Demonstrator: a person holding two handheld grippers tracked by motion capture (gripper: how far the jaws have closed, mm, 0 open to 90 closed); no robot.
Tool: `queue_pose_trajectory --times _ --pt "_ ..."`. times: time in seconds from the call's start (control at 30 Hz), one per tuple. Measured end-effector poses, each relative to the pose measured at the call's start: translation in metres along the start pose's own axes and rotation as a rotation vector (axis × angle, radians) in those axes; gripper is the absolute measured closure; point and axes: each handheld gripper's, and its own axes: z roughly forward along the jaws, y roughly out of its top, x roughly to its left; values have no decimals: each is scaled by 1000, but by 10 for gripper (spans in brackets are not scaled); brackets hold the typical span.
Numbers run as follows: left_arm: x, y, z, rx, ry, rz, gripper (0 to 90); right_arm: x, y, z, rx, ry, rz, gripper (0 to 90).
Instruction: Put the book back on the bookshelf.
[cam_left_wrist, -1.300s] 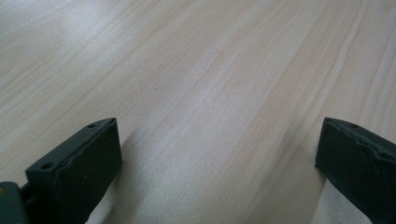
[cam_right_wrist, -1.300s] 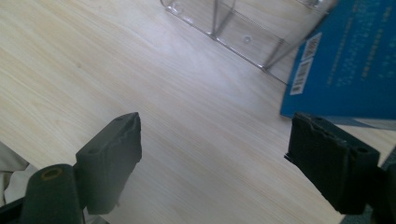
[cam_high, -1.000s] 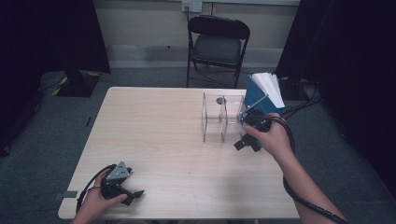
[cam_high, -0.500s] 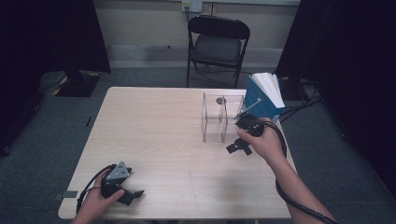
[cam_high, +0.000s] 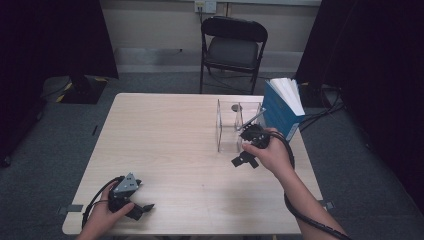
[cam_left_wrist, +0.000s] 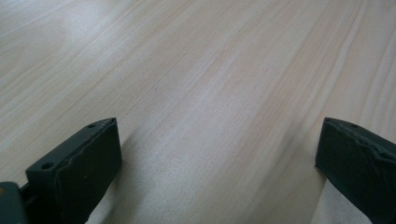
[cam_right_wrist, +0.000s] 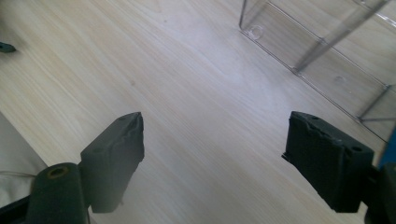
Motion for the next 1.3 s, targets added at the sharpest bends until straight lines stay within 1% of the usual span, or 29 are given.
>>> queue_pose_trajectory --times 0.03,0.1,0.17,0.23,0.3,0.43,0.5,0.7,0.73,0.77,0.8,0.87,0.97,1.03,1.07,1.1,1.13,1.17,1.2,1.27,1.3 --pt "0 0 0 3 7 5 0 2 1 2 3 2 -8 188" --pt "0 0 0 4 8 5 0 5 2 5 3 -7 -24 188" --pt "0 0 0 1 5 3 0 8 4 9 2 8 -35 186" --pt "0 0 0 2 5 -1 0 11 6 12 3 4 -46 186" --pt "0 0 0 4 8 5 0 13 6 14 1 5 -55 183" --pt "-1 0 0 2 3 -7 0 18 8 20 -2 20 -67 182" --pt "-1 0 0 1 3 -7 0 20 9 22 -1 11 -79 176" --pt "-1 0 0 2 2 -8 0 26 13 30 -4 44 -90 181" --pt "-1 0 0 4 1 -8 0 27 13 32 0 45 -94 184" --pt "0 0 0 11 -2 -1 0 28 13 35 0 39 -95 191" --pt "0 0 0 15 0 5 0 28 14 37 0 44 -93 195" --pt "0 0 -1 15 1 6 0 29 14 41 3 42 -90 212" --pt "0 0 0 15 -2 4 0 29 15 45 8 25 -103 213" --pt "0 0 0 13 0 4 0 29 16 47 10 37 -105 212" --pt "0 0 0 13 -5 5 0 30 16 48 10 30 -105 212" --pt "0 0 0 13 -4 5 0 30 16 49 11 35 -109 212" --pt "0 0 -1 15 3 9 0 31 17 50 11 32 -118 209" --pt "0 0 0 14 -4 6 0 32 17 51 9 30 -128 206" --pt "0 0 0 13 -4 5 0 33 18 53 13 33 -120 206" --pt "0 0 -1 15 1 5 0 35 19 56 20 36 -135 206" --pt "0 0 0 12 -5 4 0 37 19 57 22 40 -137 204"
